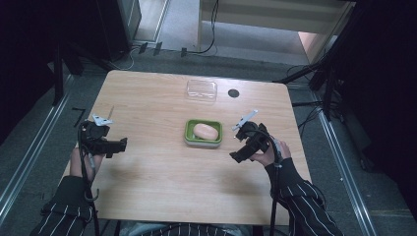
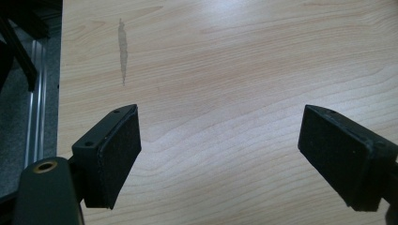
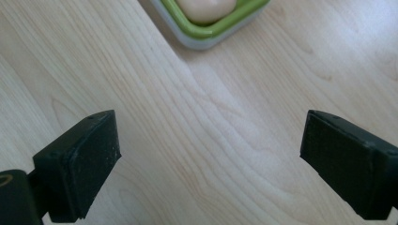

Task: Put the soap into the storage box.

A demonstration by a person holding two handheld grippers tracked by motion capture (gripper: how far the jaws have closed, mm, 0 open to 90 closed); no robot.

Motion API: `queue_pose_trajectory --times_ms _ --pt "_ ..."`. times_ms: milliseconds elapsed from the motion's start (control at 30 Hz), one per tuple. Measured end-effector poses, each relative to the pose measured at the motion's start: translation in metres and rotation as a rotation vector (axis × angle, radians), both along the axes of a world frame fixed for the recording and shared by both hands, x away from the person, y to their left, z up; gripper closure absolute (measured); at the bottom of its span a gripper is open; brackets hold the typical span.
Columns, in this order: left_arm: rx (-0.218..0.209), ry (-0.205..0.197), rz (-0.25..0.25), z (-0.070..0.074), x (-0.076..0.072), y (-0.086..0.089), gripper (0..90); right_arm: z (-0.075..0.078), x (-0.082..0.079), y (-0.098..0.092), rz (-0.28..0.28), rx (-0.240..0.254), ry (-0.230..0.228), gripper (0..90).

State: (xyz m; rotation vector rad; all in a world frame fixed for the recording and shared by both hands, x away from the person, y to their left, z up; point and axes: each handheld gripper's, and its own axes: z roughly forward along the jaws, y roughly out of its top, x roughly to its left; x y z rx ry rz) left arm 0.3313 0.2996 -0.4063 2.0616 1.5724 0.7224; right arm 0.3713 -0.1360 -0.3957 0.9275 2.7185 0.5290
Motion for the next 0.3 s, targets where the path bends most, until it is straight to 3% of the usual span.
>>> queue_pose_trajectory --times_ms 300 --pt "0.002 0.0 -0.008 0.0 0.001 -0.003 14.3 -0.015 -0.001 -0.007 -0.01 -0.004 0.018 6.9"
